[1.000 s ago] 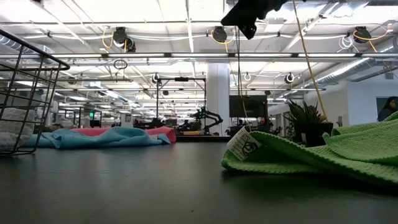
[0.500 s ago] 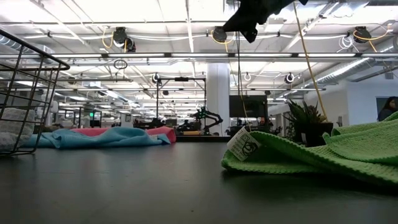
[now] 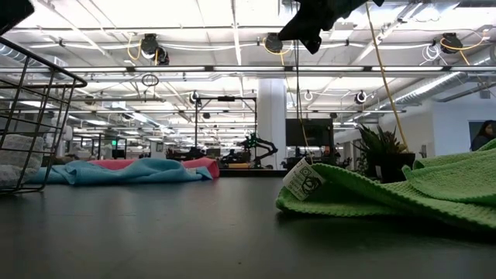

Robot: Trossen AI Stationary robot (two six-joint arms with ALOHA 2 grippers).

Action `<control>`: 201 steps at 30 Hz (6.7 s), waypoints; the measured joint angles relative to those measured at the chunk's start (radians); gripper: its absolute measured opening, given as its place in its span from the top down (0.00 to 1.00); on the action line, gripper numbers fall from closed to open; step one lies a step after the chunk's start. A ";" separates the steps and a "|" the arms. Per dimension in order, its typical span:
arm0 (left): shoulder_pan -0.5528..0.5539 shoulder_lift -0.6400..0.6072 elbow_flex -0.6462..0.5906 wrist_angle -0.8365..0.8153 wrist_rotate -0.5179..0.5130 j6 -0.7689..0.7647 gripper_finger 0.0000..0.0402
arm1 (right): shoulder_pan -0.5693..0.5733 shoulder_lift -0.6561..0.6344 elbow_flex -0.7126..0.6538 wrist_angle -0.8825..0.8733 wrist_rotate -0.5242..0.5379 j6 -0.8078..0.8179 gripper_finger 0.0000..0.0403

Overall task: Fold microfiber towels
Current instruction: Fold the pink microfiber cloth

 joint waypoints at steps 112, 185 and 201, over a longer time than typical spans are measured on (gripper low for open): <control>1.703 0.196 0.103 -0.296 -0.283 1.577 0.54 | -0.051 -0.001 0.000 0.001 0.005 0.102 1.00; 1.191 -0.055 0.242 -0.239 -0.536 1.398 1.00 | -0.050 0.000 0.000 -0.041 -0.001 0.105 1.00; 0.892 0.041 0.249 0.125 -0.475 1.260 1.00 | -0.036 0.000 0.000 -0.042 0.000 0.105 1.00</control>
